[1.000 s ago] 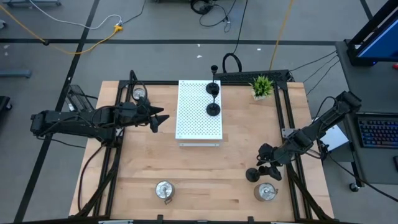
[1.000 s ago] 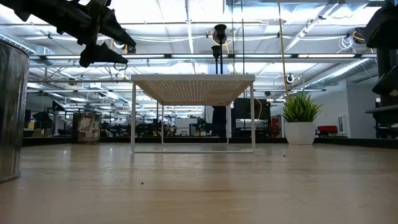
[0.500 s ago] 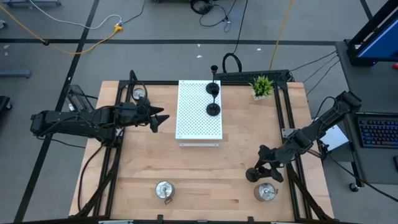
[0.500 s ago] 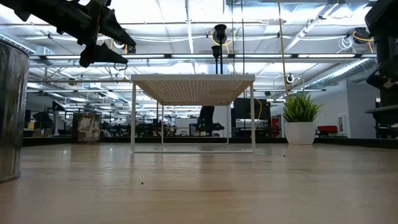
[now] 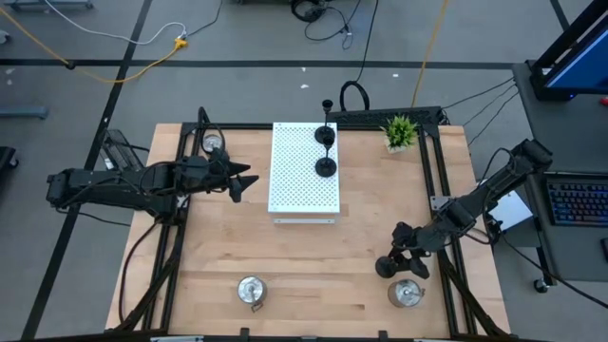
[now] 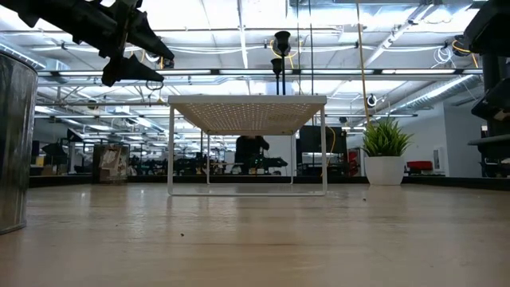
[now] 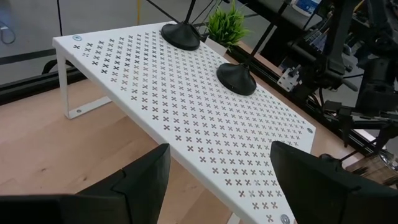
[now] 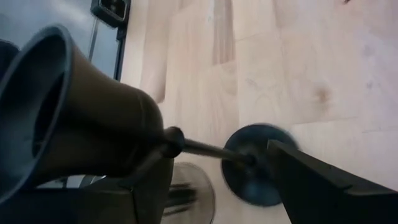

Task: Pick & Place candle stick holders
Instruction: Put the black candle holder on the shelf aligned with the other black candle holders

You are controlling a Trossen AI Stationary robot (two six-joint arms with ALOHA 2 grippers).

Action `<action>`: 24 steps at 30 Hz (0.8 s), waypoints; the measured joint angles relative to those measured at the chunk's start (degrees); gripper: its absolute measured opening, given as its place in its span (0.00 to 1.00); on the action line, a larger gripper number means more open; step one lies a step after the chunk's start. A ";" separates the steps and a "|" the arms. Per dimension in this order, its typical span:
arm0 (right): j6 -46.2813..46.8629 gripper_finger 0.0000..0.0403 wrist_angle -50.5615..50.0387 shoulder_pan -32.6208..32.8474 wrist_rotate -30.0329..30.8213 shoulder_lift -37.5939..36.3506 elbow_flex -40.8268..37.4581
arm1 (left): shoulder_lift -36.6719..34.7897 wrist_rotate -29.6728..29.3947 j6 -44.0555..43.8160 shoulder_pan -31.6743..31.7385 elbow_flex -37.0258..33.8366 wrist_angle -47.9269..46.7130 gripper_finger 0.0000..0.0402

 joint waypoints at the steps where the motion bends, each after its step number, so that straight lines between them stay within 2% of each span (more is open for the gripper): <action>1: -0.17 0.62 0.02 -0.01 0.51 -0.01 0.00 | -0.01 0.01 0.00 0.01 0.00 0.00 0.71; 8: -1.58 0.62 0.00 -0.02 3.53 0.00 0.00 | -0.01 0.02 0.00 0.00 0.00 0.00 0.71; 12: -1.79 0.56 0.00 -0.02 3.61 0.06 0.00 | 0.01 0.02 0.00 0.00 0.00 0.00 0.71; 16: -2.02 0.42 0.02 -0.01 4.95 0.52 0.00 | -0.01 0.02 0.00 0.01 0.00 0.00 0.71; 22: -2.99 0.10 0.39 -0.02 5.03 0.98 0.00 | 0.01 0.02 0.02 0.02 0.00 0.00 0.71; 24: -3.83 0.03 1.60 -0.04 5.04 0.96 0.00 | -0.01 0.02 0.02 0.00 0.00 0.00 0.71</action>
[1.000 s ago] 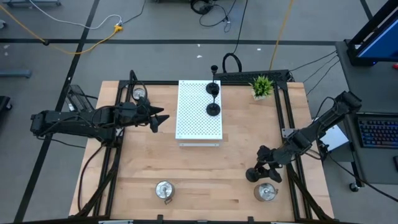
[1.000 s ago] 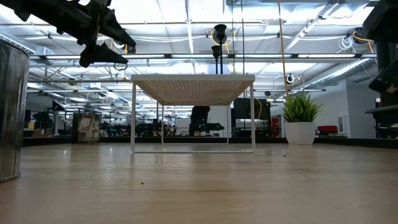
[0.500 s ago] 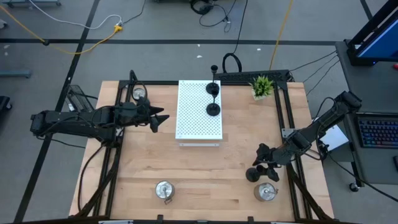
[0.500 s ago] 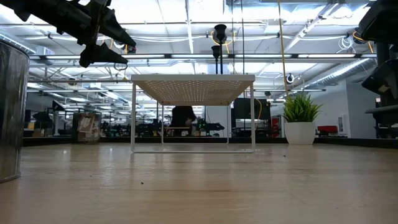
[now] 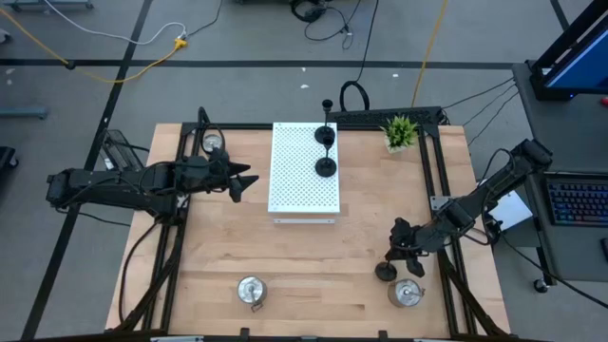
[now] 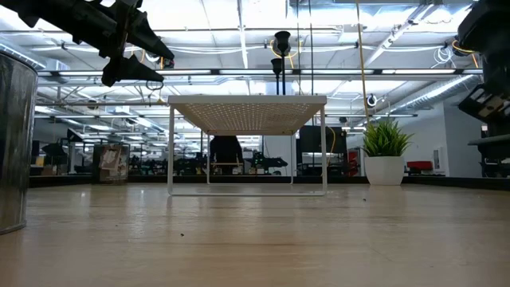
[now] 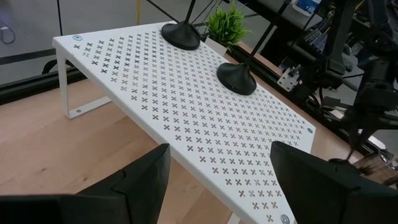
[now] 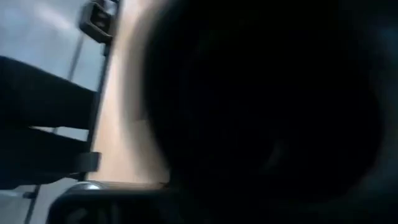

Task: Pick & Place candle stick holders
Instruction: Put the black candle holder on the shelf aligned with the other black candle holders

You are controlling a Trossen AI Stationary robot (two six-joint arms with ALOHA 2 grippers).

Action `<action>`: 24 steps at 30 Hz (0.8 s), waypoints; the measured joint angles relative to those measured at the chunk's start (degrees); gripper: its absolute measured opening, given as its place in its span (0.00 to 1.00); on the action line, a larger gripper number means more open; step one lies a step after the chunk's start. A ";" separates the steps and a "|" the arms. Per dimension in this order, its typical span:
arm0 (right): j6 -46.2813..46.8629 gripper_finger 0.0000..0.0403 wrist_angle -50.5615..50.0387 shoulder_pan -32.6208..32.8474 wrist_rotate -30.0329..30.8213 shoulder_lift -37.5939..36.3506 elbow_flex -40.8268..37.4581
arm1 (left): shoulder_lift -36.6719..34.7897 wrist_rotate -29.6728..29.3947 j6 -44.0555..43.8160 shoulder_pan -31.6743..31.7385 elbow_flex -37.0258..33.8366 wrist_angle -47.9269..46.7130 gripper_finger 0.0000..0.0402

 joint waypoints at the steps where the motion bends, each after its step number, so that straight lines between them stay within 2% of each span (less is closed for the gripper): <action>1: -0.18 0.03 0.96 0.02 0.01 0.02 0.00 | 0.02 0.00 0.00 0.00 0.00 0.00 0.71; 8: -1.05 0.02 8.28 -2.59 0.01 -0.13 0.18 | 0.00 0.00 0.00 0.02 0.00 0.00 0.71; 12: -4.13 0.02 8.55 -5.79 0.12 -0.13 2.55 | 0.00 0.00 0.00 0.02 0.00 0.00 0.71; 17: -10.95 0.02 8.68 -11.79 0.45 -0.13 7.36 | 0.00 0.00 0.45 0.00 0.00 0.00 0.71; 24: -20.49 0.02 8.67 -20.14 5.81 3.89 17.20 | 0.02 -0.02 0.83 0.02 0.00 -0.13 0.71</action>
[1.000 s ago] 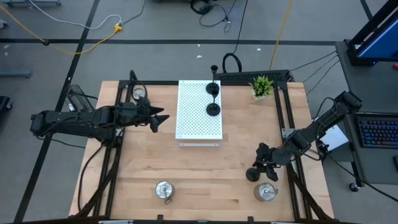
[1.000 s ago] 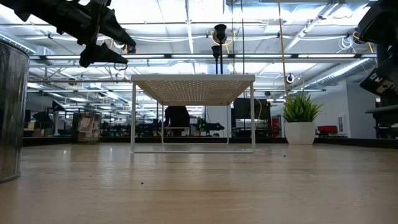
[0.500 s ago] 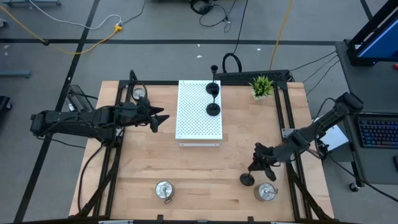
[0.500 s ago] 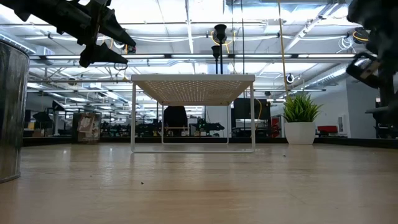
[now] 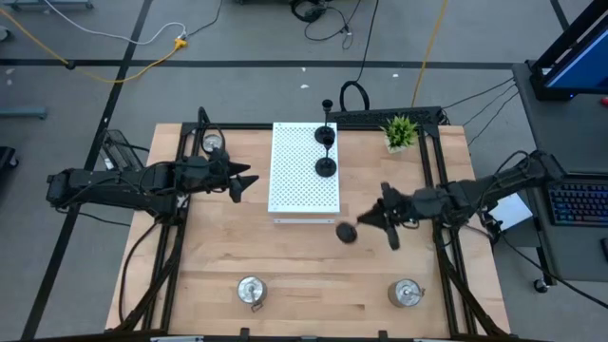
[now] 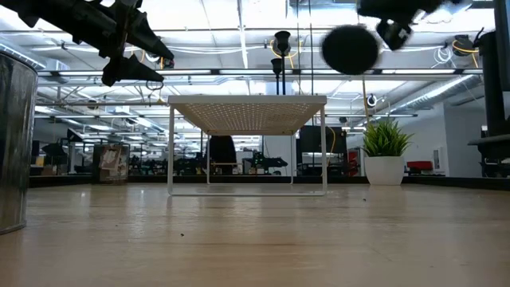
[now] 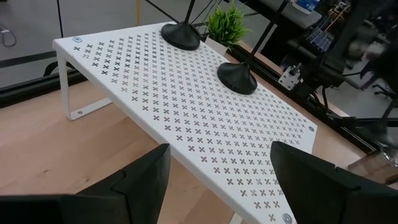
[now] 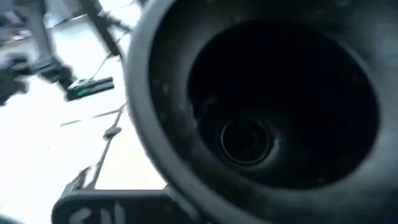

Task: Pick & Place candle stick holders
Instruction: Put the black candle holder on the shelf aligned with the other black candle holders

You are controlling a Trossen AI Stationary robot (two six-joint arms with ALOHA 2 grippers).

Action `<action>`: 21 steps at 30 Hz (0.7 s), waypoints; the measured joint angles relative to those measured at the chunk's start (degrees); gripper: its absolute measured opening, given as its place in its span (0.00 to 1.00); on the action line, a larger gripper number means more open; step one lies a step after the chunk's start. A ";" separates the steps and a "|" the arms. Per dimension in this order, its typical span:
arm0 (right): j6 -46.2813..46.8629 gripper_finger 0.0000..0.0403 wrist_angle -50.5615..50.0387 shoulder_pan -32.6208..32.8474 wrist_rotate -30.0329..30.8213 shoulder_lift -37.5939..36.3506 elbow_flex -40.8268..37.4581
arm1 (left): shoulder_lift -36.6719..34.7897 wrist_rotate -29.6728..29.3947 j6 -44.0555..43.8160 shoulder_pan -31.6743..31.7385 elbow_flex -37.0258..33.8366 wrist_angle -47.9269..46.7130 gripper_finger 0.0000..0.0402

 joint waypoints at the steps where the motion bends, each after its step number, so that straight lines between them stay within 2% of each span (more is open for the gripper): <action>1: -1.38 0.02 0.00 -1.07 0.69 1.26 1.72 | 0.00 0.00 0.13 -0.01 0.00 -0.06 0.71; 6: -6.42 0.02 -2.43 -5.20 1.58 9.59 12.09 | 0.00 0.30 3.84 0.00 0.00 -0.83 0.71; 12: -7.72 0.02 -17.84 -9.05 4.62 20.89 27.07 | -1.05 7.04 13.53 -0.04 0.00 -0.67 0.71; 15: -7.74 0.02 -22.17 -10.23 4.61 25.53 33.35 | -3.18 8.04 17.01 -0.04 0.00 -1.18 0.71; 21: -6.89 0.02 -28.31 -11.00 7.17 31.61 39.83 | -9.95 8.02 21.71 0.00 0.00 -5.92 0.71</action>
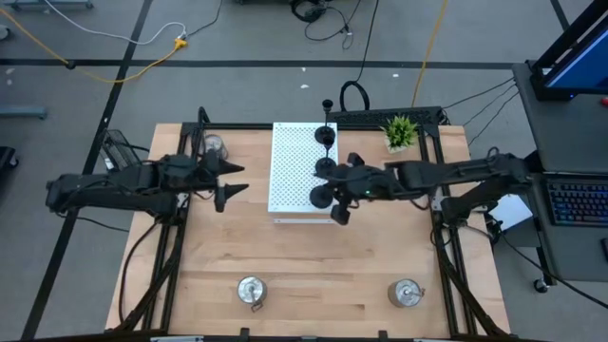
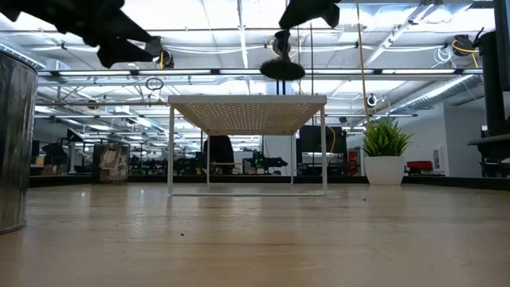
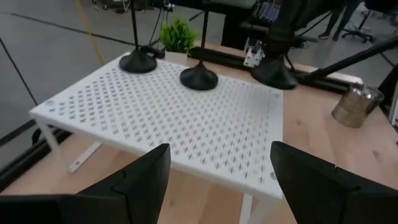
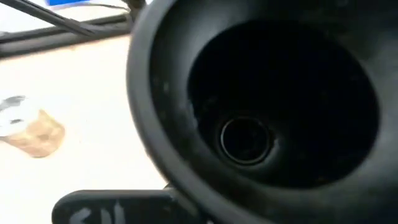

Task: Pick & Place candle stick holders
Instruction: Put the black candle holder on the shelf aligned with the other black candle holders

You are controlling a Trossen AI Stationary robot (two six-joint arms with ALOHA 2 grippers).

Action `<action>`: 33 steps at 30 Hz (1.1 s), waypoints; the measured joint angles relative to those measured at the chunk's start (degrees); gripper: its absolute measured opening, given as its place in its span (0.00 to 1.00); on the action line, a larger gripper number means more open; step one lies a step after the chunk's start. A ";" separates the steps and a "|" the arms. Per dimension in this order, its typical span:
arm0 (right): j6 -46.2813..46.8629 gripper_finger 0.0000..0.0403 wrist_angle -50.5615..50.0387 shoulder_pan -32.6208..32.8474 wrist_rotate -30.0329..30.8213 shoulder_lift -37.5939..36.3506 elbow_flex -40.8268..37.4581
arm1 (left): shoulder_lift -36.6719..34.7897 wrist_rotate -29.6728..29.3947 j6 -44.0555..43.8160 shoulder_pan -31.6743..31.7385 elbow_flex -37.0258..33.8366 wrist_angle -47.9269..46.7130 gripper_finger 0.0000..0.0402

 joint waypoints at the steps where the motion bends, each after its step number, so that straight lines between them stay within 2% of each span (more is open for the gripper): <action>1: 0.69 0.02 -0.96 -0.12 0.26 0.61 0.48 | -1.08 0.00 0.04 0.00 0.00 -1.47 0.71; 12: 4.10 0.02 -3.97 -2.91 0.18 2.48 0.80 | -8.45 -0.02 2.23 0.00 0.00 -8.44 0.71; 17: 6.63 0.02 -7.42 -3.87 -0.08 2.55 0.80 | -9.21 0.01 2.90 0.00 0.00 -9.81 0.71; 33: 7.07 0.02 -5.57 -3.62 -2.72 4.48 0.80 | -9.31 0.07 4.50 0.00 0.00 -10.23 0.71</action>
